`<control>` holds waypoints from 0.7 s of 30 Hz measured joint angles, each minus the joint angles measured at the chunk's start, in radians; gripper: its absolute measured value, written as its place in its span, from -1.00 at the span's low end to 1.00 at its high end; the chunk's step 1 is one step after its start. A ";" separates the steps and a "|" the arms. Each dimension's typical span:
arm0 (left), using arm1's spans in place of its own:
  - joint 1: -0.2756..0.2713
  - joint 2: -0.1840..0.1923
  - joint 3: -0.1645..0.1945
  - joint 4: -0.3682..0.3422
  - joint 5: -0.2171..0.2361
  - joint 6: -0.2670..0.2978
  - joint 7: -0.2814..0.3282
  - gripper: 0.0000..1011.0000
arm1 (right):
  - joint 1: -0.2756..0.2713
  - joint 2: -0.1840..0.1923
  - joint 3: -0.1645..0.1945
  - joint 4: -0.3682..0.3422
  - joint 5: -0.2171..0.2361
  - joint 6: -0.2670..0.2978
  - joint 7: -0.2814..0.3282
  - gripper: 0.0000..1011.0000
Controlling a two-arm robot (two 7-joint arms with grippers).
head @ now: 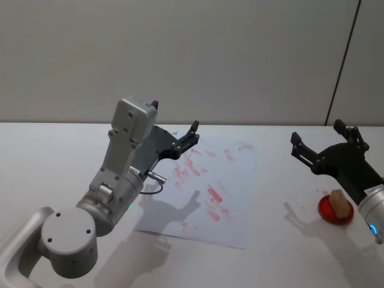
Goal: Use the one hand to pick up the stamp and affix it onto the A4 paper.
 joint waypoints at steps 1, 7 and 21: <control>0.000 0.000 0.000 0.000 0.000 0.000 0.000 0.98 | 0.000 0.000 0.000 0.000 0.000 -0.002 0.000 0.98; 0.000 0.000 0.000 0.000 0.000 0.000 0.000 0.98 | 0.000 0.000 0.000 0.000 0.000 -0.003 0.000 0.98; 0.000 0.000 0.000 0.000 0.000 0.000 0.000 0.98 | 0.000 0.000 0.000 0.000 0.000 -0.004 0.000 0.98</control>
